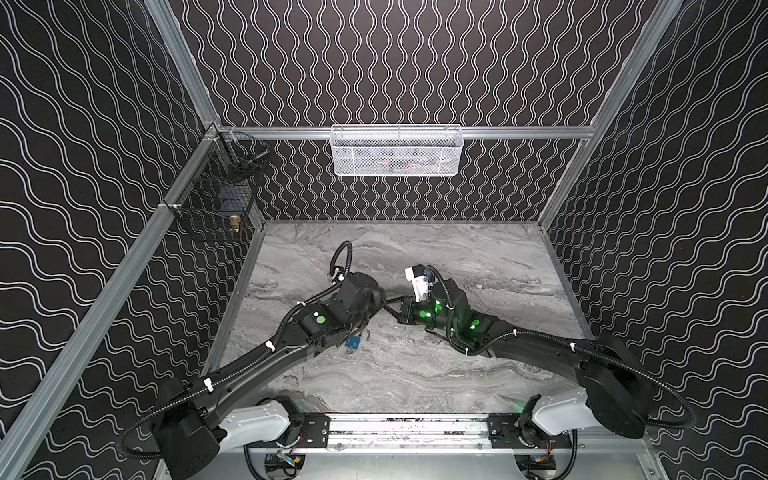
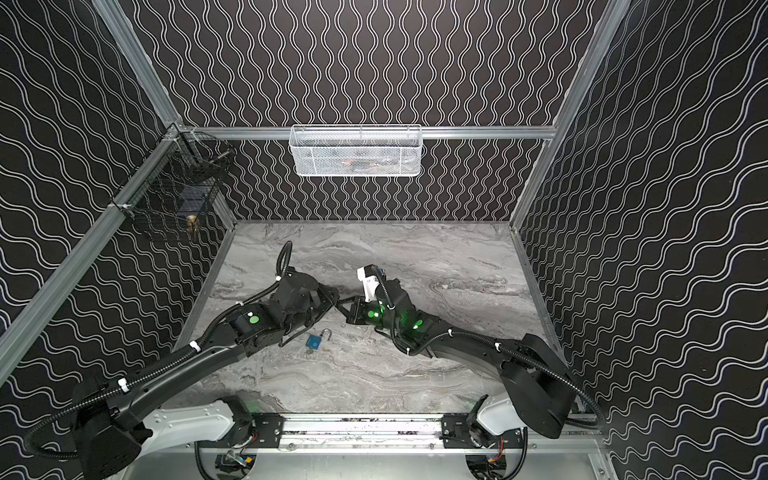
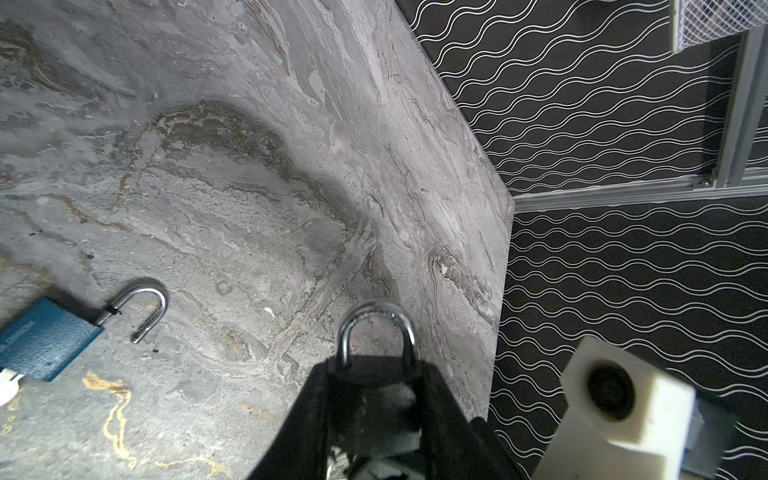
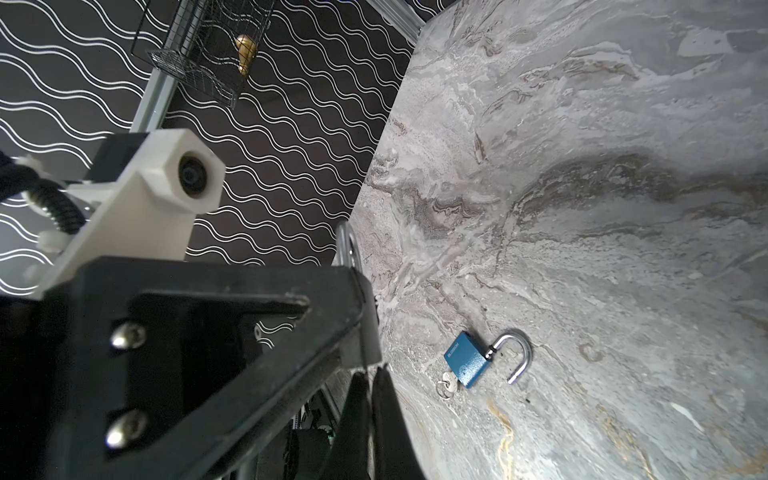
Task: Unlock with the key
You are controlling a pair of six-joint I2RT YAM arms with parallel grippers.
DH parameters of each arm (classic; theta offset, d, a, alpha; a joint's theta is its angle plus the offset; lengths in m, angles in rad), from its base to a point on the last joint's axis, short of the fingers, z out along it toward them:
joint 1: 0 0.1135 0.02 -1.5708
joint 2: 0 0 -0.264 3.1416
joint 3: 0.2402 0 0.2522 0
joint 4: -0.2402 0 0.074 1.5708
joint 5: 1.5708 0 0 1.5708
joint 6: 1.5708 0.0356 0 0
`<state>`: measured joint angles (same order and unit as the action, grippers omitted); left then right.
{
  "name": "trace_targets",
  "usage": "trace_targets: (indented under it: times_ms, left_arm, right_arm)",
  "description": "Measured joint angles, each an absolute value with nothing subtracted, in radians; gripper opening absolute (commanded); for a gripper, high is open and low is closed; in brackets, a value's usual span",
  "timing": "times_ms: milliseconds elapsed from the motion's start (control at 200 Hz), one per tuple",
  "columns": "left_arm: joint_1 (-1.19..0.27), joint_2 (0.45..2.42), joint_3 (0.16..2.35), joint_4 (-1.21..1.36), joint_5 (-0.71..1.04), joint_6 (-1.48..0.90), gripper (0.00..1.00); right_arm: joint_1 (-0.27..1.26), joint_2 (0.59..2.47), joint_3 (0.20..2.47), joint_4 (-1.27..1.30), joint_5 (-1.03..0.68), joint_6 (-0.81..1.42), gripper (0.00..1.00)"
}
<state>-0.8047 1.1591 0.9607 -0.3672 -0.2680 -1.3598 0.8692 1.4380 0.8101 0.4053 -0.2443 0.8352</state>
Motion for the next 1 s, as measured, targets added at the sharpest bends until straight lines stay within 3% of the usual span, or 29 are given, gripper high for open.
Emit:
trace_targets:
  times_ms: [766,1001]
  left_arm:
    - [-0.811,1.121,0.933,-0.252,-0.234,-1.4,0.0]
    - [-0.817,1.116,0.943,-0.221,-0.265,-1.396,0.0]
  right_arm:
    - [0.865,1.412,0.687,0.71,-0.236,1.163,0.0]
    - [0.865,1.406,0.701,0.73,-0.216,1.166,0.0]
